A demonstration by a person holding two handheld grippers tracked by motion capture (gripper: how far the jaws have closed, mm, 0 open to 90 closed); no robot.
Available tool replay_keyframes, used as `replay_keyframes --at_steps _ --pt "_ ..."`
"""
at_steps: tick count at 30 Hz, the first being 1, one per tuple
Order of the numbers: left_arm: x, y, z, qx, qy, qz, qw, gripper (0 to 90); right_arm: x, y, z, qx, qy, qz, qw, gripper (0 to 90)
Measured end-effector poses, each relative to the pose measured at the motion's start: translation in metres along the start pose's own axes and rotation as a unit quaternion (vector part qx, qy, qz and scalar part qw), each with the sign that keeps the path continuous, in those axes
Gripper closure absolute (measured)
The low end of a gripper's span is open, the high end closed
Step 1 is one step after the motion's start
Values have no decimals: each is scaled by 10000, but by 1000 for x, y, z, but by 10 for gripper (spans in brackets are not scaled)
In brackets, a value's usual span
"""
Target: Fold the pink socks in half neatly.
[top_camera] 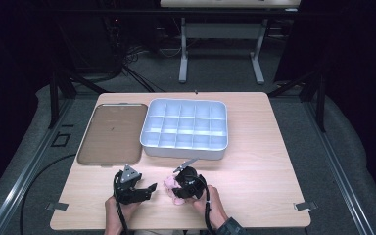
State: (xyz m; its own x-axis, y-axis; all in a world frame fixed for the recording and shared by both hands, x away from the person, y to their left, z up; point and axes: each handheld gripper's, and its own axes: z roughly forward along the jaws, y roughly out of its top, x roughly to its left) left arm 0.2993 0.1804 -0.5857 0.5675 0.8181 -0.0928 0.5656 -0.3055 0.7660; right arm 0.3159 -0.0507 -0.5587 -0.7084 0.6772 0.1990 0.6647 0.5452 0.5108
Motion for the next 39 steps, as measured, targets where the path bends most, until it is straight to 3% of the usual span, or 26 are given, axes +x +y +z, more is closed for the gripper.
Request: replay_keyframes --at_steps 6,12,19,39 --pt "-1 -1 2 11 34 9 10000 238 -11 -7 -2 -275 375 181 9988 741" --pt "-3 -1 4 107 43 160 9998 197 -13 -11 -9 -450 383 198 9981 740" --pt "-7 -1 6 193 92 351 9992 166 -14 -11 -19 -600 246 141 9978 738" --pt "-10 -1 8 243 244 458 9984 149 -37 -26 -38 -702 -211 260 9970 734"
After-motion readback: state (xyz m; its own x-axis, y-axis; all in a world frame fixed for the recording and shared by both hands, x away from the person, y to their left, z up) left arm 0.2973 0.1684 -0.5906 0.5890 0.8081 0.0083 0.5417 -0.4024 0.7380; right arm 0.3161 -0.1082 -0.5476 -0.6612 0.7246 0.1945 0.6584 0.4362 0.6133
